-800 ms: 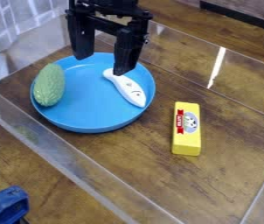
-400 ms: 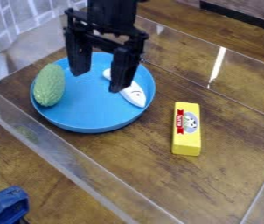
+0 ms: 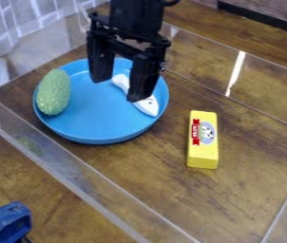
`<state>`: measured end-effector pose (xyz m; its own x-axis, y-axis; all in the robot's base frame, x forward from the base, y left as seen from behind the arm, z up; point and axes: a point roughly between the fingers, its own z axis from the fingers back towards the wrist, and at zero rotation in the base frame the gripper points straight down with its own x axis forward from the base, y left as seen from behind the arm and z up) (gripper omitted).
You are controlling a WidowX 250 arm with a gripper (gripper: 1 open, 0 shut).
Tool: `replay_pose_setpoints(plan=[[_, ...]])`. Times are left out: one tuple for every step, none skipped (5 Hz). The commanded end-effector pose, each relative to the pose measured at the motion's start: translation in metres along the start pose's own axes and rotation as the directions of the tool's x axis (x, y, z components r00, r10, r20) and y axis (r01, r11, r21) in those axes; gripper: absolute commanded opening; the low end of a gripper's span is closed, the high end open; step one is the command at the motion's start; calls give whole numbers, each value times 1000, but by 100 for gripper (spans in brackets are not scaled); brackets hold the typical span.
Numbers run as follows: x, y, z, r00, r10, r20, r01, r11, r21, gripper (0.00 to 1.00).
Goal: Put the yellow brick in the blue tray
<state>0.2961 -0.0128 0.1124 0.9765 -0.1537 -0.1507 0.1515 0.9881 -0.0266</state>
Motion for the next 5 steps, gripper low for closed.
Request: replay_pose_setpoints(plan=[[8, 8, 17, 999, 4, 43, -4, 1000, 1, 100], [10, 8, 15, 997, -70, 30, 70, 998, 8, 100], [11, 7, 12, 989, -145, 17, 144, 989, 14, 100], [14, 6, 9, 973, -230, 5, 230, 973, 20, 100], [18, -10, 7, 960, -281, -3, 281, 959, 22, 100]])
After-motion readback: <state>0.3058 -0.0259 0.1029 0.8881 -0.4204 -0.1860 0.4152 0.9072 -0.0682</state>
